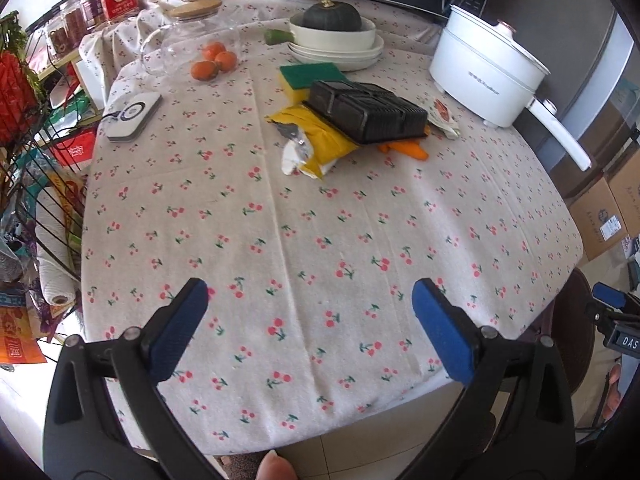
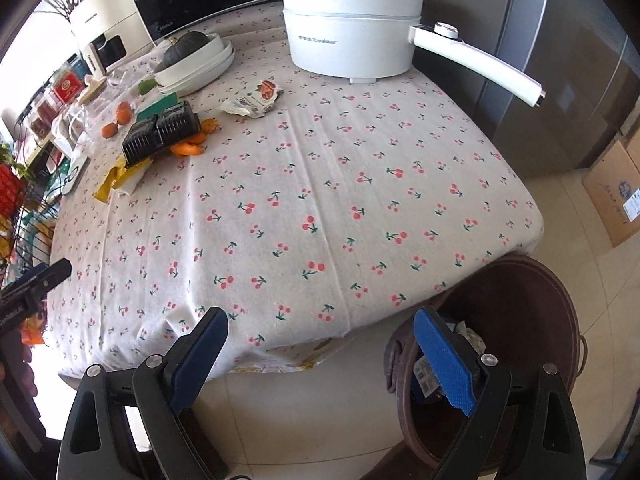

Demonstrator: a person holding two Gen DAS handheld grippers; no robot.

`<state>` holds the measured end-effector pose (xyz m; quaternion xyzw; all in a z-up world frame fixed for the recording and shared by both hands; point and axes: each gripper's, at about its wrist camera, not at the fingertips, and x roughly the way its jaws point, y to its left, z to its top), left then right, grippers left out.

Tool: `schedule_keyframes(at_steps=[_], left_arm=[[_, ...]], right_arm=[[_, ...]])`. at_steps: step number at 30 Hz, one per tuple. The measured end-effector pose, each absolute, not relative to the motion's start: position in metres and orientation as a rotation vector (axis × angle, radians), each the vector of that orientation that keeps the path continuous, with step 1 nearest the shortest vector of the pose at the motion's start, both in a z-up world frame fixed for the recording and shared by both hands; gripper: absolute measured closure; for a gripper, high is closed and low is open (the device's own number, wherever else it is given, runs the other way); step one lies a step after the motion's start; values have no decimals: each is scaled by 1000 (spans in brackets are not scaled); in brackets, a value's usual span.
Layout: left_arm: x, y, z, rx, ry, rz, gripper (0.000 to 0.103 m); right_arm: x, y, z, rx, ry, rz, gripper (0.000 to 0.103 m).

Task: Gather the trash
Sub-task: 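Move both tools back over the table toward the black tray and foil wrapper, then grasp the yellow foil wrapper with the left tool and lift it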

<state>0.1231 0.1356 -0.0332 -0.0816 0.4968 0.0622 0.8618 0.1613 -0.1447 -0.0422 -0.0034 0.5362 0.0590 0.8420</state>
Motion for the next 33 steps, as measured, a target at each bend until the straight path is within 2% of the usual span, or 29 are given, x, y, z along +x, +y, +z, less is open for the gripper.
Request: schedule_keyframes(at_steps=[8,14,17,20,22,24,25,26,27,29,31,32,33], left_arm=[[164,155,-42,-150,1082,132,2],[194,145,-56,-84,1040,107,4],[208,138,-65,-62,1033,74,18],[215,136,-71,-103,1022,40,21],[219,132,-72,-102,1020,29,27],[222,128,-72,-100,1017,13,42],[223,127,-72,-101,1017,6,45],[225,126,-73,-102,1017,0,54],[225,126,-73,-104,1018,-6,68],[224,126,-74,-111,1030,-14,83],[222,127,-74,-117,1031,-10,89],[220,128,-74,-122,1036,-13,97],[218,130,-73,-131,1040,-14,97]], right_arm=[[188,-124,-48,-14,1146,144,8],[207,-121,-53,-8,1161,144,8],[212,-125,-57,-9,1170,135,8],[216,-131,-61,-14,1181,122,8],[218,-136,-63,-20,1185,110,8],[220,-141,-66,-23,1192,98,8],[221,-143,-68,-23,1197,94,8],[222,-145,-70,-23,1202,91,8],[222,-146,-72,-24,1207,89,8],[222,-147,-73,-28,1212,87,8],[221,-148,-73,-33,1213,87,8],[221,-147,-73,-34,1212,87,8],[220,-147,-73,-35,1211,87,8]])
